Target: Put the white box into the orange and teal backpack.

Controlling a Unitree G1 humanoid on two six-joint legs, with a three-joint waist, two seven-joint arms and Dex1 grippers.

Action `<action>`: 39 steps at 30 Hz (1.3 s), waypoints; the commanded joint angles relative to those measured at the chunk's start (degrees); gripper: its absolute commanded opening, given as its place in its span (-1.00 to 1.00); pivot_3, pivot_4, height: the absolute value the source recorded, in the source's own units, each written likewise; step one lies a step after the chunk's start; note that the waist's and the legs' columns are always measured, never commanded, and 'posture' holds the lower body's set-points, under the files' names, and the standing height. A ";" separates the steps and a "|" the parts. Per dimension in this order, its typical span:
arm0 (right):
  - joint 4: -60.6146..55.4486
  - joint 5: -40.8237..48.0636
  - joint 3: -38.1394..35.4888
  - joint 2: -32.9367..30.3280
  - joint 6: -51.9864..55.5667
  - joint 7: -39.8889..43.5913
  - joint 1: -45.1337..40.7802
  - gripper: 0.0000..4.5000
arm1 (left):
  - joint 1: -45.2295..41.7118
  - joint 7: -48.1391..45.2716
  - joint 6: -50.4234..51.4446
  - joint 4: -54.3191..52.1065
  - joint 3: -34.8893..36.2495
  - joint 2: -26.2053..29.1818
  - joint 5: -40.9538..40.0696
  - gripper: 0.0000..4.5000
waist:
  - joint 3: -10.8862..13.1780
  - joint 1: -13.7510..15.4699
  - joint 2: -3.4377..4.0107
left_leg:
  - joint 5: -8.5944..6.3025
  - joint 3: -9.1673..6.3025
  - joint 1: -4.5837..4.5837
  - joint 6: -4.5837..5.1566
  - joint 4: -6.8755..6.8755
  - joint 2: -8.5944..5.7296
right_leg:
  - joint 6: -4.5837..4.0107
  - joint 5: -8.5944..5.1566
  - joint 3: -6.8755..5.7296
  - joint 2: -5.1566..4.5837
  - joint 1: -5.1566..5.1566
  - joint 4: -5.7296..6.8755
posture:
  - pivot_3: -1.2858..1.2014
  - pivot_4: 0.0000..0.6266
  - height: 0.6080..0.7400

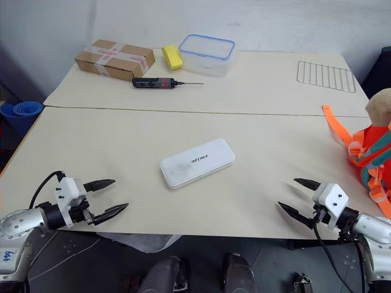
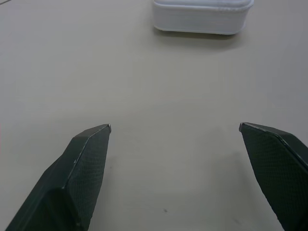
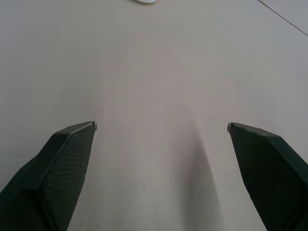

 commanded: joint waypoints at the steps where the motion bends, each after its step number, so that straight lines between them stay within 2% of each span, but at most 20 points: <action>1: -2.77 2.18 -1.45 0.88 1.47 -1.30 0.11 0.99 | -1.12 0.59 -0.69 -0.16 0.67 -0.13 -0.52 1.00 | 0.00 0.00 0.00 | 0.00 0.00 0.00 0.00 0.00 0.00 | 0.00 0.00 0.00 0.00 0.00 0.00 | 0.03 -0.52 1.00; 4: -3.66 1.75 -1.07 0.96 1.73 -1.59 -0.11 0.99 | -3.19 1.55 1.71 -0.55 1.11 -0.92 -2.40 1.00 | 0.00 0.05 0.00 | 0.00 0.00 0.00 0.00 0.00 0.00 | 0.00 0.00 0.01 -0.01 0.00 0.00 | 0.03 -0.52 1.00; 7: -5.85 4.73 -1.20 2.28 5.54 -3.17 -2.09 0.99 | -3.73 -1.11 6.07 -4.64 2.03 -0.28 -8.52 1.00 | 0.00 0.01 0.00 | -0.01 0.00 -0.01 0.01 0.04 0.00 | 0.00 0.00 0.01 -0.01 0.01 0.04 | 0.03 -0.52 1.00; 8: -6.88 6.43 -1.55 2.85 8.37 -4.56 -3.37 0.91 | -3.85 -1.22 7.75 -6.27 2.05 0.39 -9.64 1.00 | 0.00 -0.03 0.00 | -0.01 0.00 0.00 0.00 0.04 0.00 | 0.00 0.00 0.01 -0.01 0.01 0.04 | 0.03 -0.52 1.00; 10: -7.00 5.78 -0.04 1.97 12.86 -5.89 -7.91 0.74 | -4.81 0.12 10.87 -9.67 1.64 1.54 -10.33 0.83 | 0.01 -0.23 0.01 | 0.00 -0.01 0.00 0.00 0.09 0.02 | 0.00 0.00 0.03 0.00 0.00 0.08 | 0.03 -0.52 1.00; 14: 0.34 -1.47 7.72 1.58 17.04 -6.02 -21.32 0.11 | -8.89 6.21 15.00 -11.51 -5.03 0.97 -3.92 0.31 | 0.02 -0.46 0.07 | 0.02 0.03 0.04 0.01 0.16 0.01 | 0.00 0.00 0.07 0.02 0.01 0.16 | 0.03 -0.52 1.00; 21: 15.08 -12.13 16.32 7.83 14.55 -12.12 -37.35 -0.99 | -10.18 10.62 19.62 -13.79 -10.99 -3.05 -2.33 -0.71 | 0.02 -0.32 0.05 | 0.03 0.10 -0.11 -0.03 0.19 0.08 | -0.06 -0.03 0.00 0.20 -0.15 0.48 | 0.03 -0.52 1.00; 23: 18.93 -13.43 16.96 10.36 14.25 -14.44 -40.86 -1.00 | -10.61 11.25 21.07 -14.10 -11.45 -3.18 -2.30 -0.98 | 0.02 -0.33 0.05 | 0.04 0.12 -0.16 -0.01 0.27 0.07 | -0.06 -0.03 -0.02 0.22 -0.16 0.48 | 0.03 -0.52 1.00; 27: 25.85 -16.46 19.14 14.49 11.97 -16.85 -45.94 -1.00 | -12.77 12.39 22.27 -13.31 -12.65 -4.40 -1.84 -0.99 | 0.02 -0.27 0.05 | 0.15 0.12 -0.14 0.02 0.36 0.07 | -0.05 -0.03 -0.01 0.21 -0.10 0.52 | 0.03 -0.52 1.00; 31: 27.71 -16.35 20.50 15.73 11.11 -12.27 -46.79 -1.00 | -15.30 12.71 21.71 -11.87 -15.79 -5.66 0.23 -0.99 | 0.02 -0.25 0.05 | 0.16 0.09 -0.13 0.00 0.34 0.08 | -0.05 -0.03 0.02 0.23 -0.10 0.55 | 0.03 -0.52 1.00; 36: 18.97 -12.52 19.65 13.84 14.11 -4.68 -42.62 -1.00 | -18.60 13.51 20.29 -9.62 -17.88 -8.42 1.83 -0.99 | 0.02 -0.11 0.05 | 0.16 0.08 -0.14 0.00 0.31 0.07 | -0.05 -0.03 0.04 0.56 -0.10 0.53 | 0.03 -0.52 1.00; 39: 6.05 -5.48 19.02 10.88 19.67 3.65 -35.55 -1.00 | -19.99 12.96 20.15 -9.24 -18.51 -9.90 1.41 -0.99 | 0.02 0.22 0.05 | 0.16 0.01 -0.16 0.01 0.33 0.08 | -0.05 -0.03 0.03 0.55 -0.09 0.53 | 0.03 -0.52 1.00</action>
